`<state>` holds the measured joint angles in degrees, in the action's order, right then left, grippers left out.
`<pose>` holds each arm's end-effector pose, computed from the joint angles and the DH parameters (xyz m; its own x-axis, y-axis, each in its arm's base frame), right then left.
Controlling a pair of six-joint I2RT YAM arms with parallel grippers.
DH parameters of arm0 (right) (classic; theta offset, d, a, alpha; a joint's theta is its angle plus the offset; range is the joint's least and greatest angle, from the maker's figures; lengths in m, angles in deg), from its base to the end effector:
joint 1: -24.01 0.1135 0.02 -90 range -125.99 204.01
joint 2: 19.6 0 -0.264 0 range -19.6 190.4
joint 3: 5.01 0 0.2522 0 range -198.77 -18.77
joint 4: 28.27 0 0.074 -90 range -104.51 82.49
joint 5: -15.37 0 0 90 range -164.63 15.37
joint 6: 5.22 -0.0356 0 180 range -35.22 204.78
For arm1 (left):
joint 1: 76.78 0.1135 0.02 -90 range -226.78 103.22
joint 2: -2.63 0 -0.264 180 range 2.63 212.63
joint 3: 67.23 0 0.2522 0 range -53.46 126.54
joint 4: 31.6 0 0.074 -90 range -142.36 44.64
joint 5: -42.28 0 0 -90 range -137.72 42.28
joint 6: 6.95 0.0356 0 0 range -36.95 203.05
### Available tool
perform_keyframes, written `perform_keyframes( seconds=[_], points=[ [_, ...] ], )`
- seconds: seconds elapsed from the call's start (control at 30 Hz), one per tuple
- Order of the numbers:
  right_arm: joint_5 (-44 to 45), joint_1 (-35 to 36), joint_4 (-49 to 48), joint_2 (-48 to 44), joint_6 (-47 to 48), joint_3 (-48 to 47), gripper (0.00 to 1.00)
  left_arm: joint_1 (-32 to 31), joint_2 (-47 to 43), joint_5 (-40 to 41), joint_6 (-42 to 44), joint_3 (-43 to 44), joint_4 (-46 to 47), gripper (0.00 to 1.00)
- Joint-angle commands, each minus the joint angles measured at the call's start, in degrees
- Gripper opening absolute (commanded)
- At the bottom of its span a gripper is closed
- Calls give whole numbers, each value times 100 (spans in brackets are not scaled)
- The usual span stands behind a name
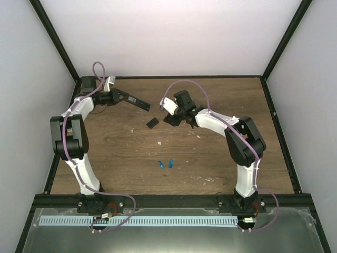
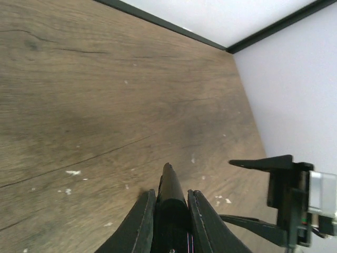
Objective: Load the batteries into the remote control
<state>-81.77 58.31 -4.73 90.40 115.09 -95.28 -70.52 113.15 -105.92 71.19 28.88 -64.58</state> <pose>0.3505 0.2444 0.2015 -0.1689 -0.7214 -0.6716 -0.8330 0.4687 -0.2939 0.4204 0.0157 0.2297 -0.8217 -0.1991 -0.5340 0.3532 0.5575 -0.7513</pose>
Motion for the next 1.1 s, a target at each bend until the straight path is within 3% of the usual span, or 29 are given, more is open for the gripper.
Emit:
perform_keyframes(
  seconds=[0.0, 0.63, 0.93, 1.07],
  points=[
    [201, -20, 126, -58, -88, -194, 70, -2, 165, 516, -189, -122, 730, 0],
    [677, -20, -106, -362, 165, 181, 71, -313, 312, 826, -255, -1057, 1976, 0],
    [808, -27, -231, -560, 265, 389, 72, -714, 71, 971, 83, -1490, 1724, 0],
    [813, -38, -333, -673, 308, 535, 72, -835, -74, 888, -101, -1847, 2018, 0]
  ],
)
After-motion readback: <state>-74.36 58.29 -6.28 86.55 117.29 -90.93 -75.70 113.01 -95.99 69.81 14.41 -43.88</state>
